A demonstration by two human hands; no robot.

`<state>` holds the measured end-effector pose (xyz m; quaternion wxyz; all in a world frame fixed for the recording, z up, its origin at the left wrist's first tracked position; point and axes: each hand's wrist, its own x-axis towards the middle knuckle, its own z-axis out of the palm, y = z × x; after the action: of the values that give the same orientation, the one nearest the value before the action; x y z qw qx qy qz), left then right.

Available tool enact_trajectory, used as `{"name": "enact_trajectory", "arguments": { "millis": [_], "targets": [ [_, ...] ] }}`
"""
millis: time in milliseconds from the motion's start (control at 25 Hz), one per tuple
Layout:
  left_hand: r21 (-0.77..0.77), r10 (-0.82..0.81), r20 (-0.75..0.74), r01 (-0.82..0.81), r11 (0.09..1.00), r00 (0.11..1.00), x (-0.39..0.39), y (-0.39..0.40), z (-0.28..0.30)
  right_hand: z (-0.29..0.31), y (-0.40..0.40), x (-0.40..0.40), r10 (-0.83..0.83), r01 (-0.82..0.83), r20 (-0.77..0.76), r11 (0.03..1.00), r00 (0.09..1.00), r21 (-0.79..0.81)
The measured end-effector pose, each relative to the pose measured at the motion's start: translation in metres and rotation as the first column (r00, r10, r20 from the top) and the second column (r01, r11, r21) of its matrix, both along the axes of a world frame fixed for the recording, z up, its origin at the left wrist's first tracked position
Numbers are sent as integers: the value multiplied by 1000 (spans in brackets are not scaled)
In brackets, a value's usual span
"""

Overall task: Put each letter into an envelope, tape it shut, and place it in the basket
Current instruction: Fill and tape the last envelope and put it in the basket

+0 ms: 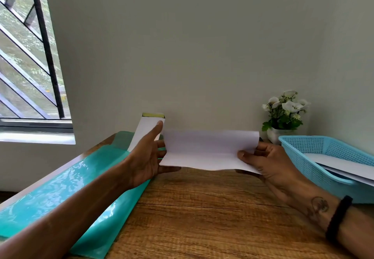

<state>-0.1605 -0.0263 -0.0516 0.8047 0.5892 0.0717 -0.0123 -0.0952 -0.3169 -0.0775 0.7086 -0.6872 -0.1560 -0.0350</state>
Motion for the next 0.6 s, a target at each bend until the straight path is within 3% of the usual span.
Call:
{"name": "enact_trajectory", "arguments": {
  "millis": [120, 240, 320, 440, 520, 600],
  "targets": [
    [-50, -54, 9, 54, 997, 999, -5, 0, 4, 0, -1, -3, -30, 63, 194, 985, 981, -161],
    [81, -54, 0, 54, 995, 999, -5, -3, 3, -1, 1, -3, -26, 74, 253, 980, 967, -185],
    [170, -30, 10, 28, 985, 1000, -3, -1, 2, 0, 3, -1, 10, -8, 119, 1000, 993, -14],
    [257, 58, 122, -88, 962, 991, -1, 4, 1, 9, 0, -2, 178, -131, -154, 953, 972, 275],
    [373, 106, 204, -178, 911, 973, -2, 4, 0, 10, -2, -5, 235, -198, -164, 957, 958, 213],
    [357, 115, 251, -203, 912, 961, -1, 1, -2, 6, 0, -9, 229, -222, -118, 972, 966, 73]
  ]
}}
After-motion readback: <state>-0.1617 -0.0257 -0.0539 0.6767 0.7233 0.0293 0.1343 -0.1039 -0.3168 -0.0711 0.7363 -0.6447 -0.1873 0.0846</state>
